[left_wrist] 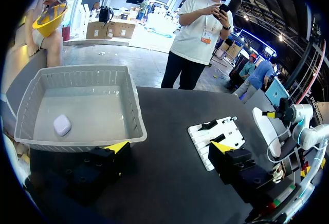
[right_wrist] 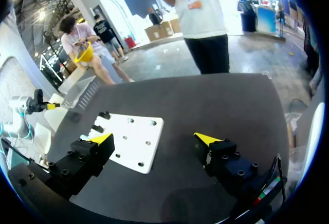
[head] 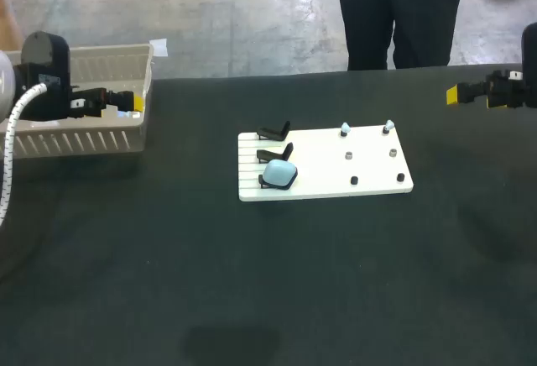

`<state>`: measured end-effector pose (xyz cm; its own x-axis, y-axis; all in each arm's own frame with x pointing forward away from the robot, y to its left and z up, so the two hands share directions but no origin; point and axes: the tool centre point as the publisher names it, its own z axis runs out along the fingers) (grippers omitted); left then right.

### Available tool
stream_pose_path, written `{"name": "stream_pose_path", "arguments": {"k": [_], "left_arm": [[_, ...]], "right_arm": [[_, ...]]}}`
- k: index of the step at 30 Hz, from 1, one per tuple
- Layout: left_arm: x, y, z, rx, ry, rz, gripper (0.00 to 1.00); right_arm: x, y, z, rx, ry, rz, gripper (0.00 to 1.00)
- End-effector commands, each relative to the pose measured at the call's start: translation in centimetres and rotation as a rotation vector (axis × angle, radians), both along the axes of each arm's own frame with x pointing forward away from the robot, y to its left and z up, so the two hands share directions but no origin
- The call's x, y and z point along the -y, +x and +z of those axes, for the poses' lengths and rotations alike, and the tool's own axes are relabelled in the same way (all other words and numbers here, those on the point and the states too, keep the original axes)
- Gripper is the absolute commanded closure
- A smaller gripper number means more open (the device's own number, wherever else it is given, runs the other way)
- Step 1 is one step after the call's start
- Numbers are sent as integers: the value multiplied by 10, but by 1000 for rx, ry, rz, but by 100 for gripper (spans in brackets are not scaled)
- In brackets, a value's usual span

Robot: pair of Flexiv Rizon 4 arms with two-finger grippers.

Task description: Pick up each earbud case from the left stands, insert the matching earbuds, close the lid, and place the case in the box.

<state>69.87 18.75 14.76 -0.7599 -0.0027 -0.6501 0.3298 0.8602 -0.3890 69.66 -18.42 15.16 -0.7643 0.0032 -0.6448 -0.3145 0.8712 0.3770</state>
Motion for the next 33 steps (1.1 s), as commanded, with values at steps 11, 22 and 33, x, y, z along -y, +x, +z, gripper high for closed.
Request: {"name": "stream_pose_path", "arguments": {"k": [11,22,33], "left_arm": [[2,1,2,-9,10,5,0],[4,1,4,84,-55,-45,0],[21,-15,12,519,-150,-610,0]], "right_arm": [[0,1,-1,0,1,2,0],[0,1,-1,0,1,2,0],[0,1,-1,0,1,2,0]]}}
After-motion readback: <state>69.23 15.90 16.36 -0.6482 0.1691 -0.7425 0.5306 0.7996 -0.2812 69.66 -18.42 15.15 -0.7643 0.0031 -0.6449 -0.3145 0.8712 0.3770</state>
